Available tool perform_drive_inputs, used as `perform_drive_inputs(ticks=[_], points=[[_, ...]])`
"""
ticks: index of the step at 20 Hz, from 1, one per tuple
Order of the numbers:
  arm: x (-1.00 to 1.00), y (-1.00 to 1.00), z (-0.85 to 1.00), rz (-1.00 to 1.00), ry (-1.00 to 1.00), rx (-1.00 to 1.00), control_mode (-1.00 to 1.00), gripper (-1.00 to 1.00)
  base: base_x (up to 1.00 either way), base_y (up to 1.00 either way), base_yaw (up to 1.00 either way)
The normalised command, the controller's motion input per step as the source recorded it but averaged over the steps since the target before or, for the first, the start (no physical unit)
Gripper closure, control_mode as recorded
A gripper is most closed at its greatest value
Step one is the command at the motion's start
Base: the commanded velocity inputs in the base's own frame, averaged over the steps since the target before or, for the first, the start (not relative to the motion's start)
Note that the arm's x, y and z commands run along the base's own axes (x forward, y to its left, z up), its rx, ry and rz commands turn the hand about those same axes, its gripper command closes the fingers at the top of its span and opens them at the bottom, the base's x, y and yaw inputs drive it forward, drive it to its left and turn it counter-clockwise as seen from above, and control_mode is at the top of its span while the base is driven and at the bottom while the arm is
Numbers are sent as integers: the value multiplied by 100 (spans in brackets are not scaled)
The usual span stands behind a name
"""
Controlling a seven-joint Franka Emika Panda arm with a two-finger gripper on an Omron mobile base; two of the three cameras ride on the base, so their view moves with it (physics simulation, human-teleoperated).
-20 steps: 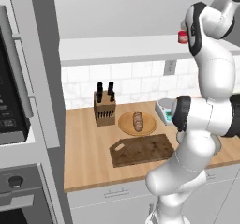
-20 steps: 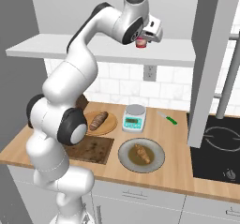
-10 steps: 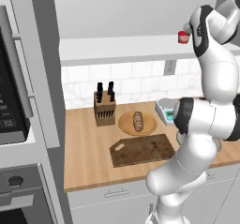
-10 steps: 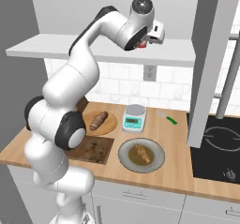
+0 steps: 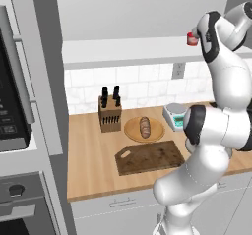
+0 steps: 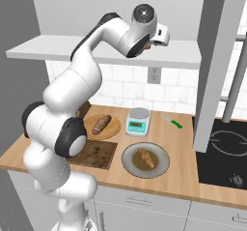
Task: From the different types of pastries on the counter, select a croissant and place it on the cutting board. Then retrieve a jar of jam from the cabinet and place it alongside the croissant on the cutting board.
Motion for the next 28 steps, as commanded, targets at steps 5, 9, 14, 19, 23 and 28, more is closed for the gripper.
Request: perform_drive_inputs(ticks=[5, 9, 14, 19, 23, 28], points=[[4, 9, 0, 0, 1, 0, -100, -100, 0, 0, 0], [20, 23, 0, 0, 4, 0, -100, -100, 0, 0, 0], [33, -21, 0, 0, 9, 0, -100, -100, 0, 0, 0], [33, -12, 0, 1, 11, 0, -100, -100, 0, 0, 0], [29, 45, 0, 2, 7, 0, -100, -100, 0, 0, 0], [16, 0, 0, 0, 0, 0, -100, -100, 0, 0, 0]])
